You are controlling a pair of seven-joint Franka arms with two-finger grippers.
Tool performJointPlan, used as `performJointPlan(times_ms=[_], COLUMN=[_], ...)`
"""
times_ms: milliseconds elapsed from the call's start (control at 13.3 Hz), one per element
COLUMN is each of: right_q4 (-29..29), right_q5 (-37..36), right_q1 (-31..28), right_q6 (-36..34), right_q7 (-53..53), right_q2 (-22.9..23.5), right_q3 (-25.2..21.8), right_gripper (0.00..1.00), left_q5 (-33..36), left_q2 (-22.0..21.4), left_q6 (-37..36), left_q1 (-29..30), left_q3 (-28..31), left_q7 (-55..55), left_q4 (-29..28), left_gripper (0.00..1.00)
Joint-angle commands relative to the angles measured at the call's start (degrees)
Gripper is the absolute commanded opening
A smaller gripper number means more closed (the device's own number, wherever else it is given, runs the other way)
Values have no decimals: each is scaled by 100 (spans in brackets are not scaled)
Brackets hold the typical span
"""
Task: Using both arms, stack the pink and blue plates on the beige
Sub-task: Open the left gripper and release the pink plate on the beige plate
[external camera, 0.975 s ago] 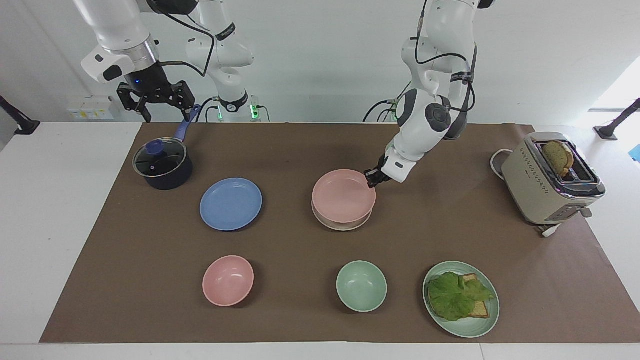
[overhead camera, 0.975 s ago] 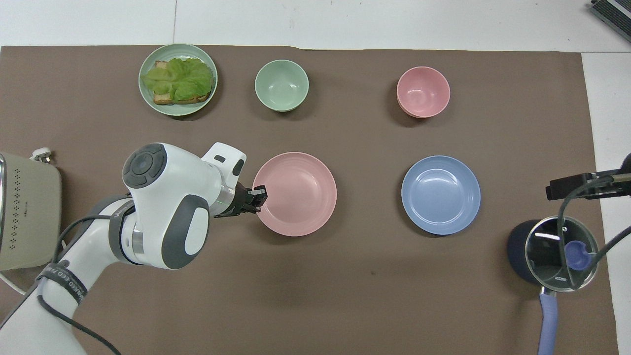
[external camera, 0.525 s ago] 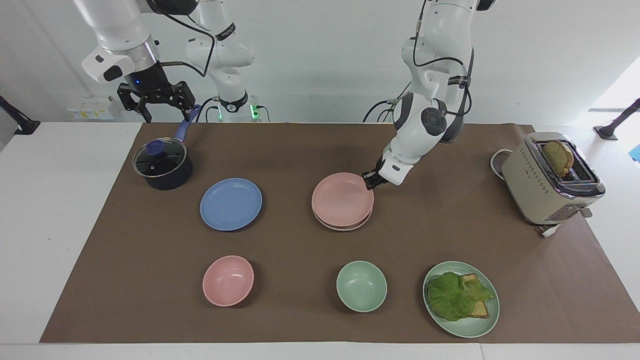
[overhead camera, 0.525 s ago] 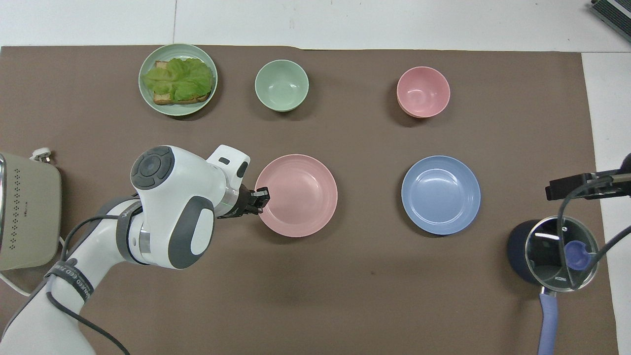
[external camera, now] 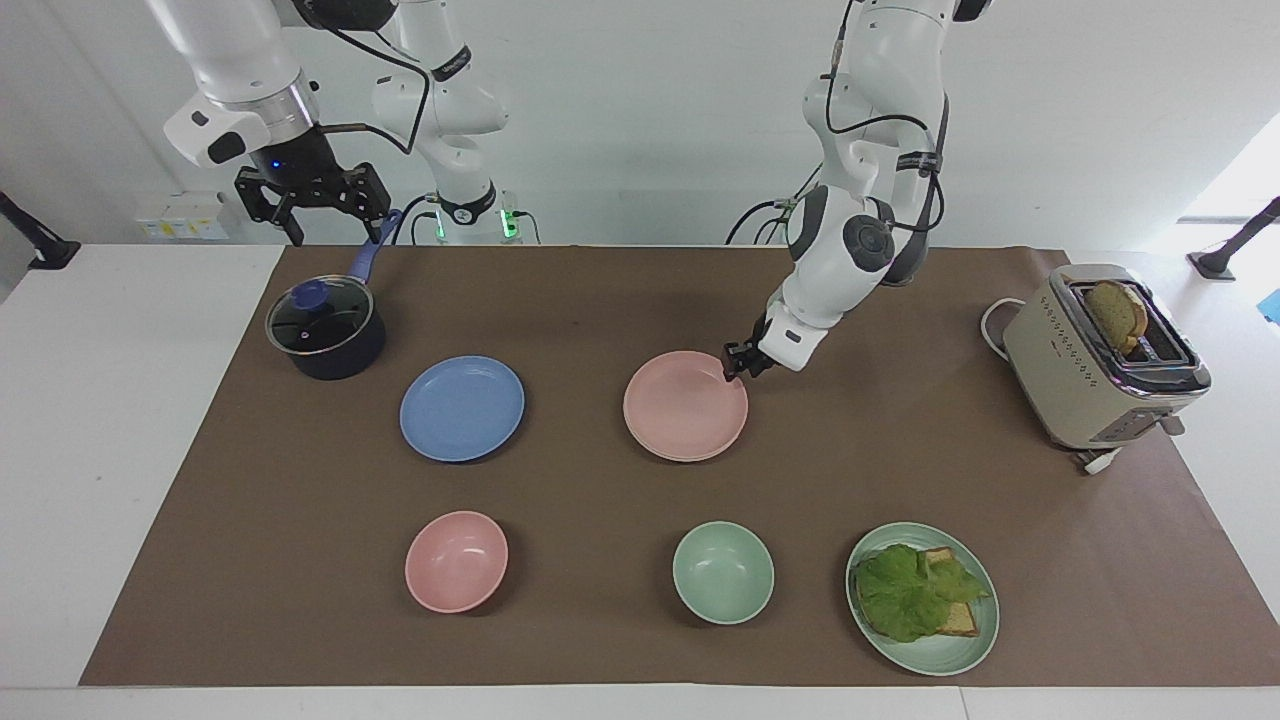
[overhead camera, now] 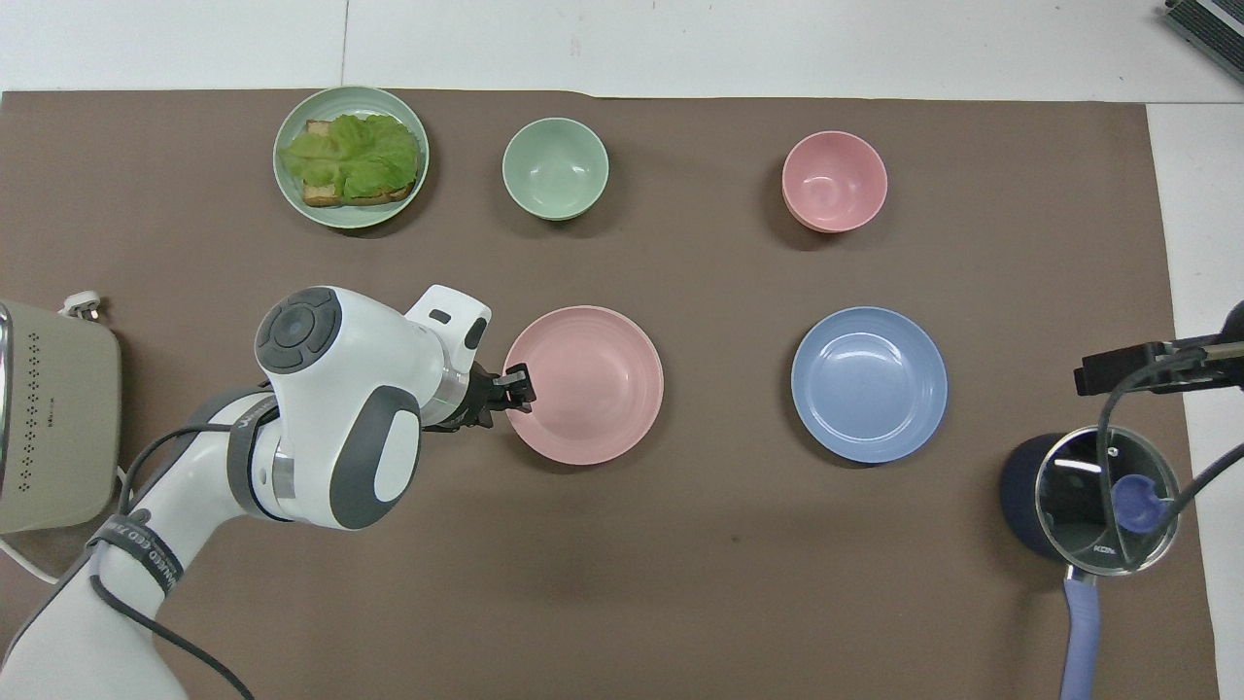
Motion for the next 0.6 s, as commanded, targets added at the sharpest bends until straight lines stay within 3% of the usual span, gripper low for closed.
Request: performJointPlan(times_ms=[0, 225, 525], right_q4=[-545, -801, -1309], right_q5=[158, 158, 184], right_q1=[12, 39, 39], right_q6=[641, 1239, 2327], right_q7=[-75, -101, -259], right_q2=[-48, 354, 1067], right_q3=[10, 27, 28], right_gripper=[100, 100, 100], left_q5=[129, 761, 1456], left_q2=[-166, -210, -474], left_q6=[-265, -1203, -1776], left_q1=[165, 796, 1632], left_q3=[85, 94, 94], left_q7=[83, 485, 1347], left_q4=[184, 789, 1247], left_gripper=[100, 100, 100])
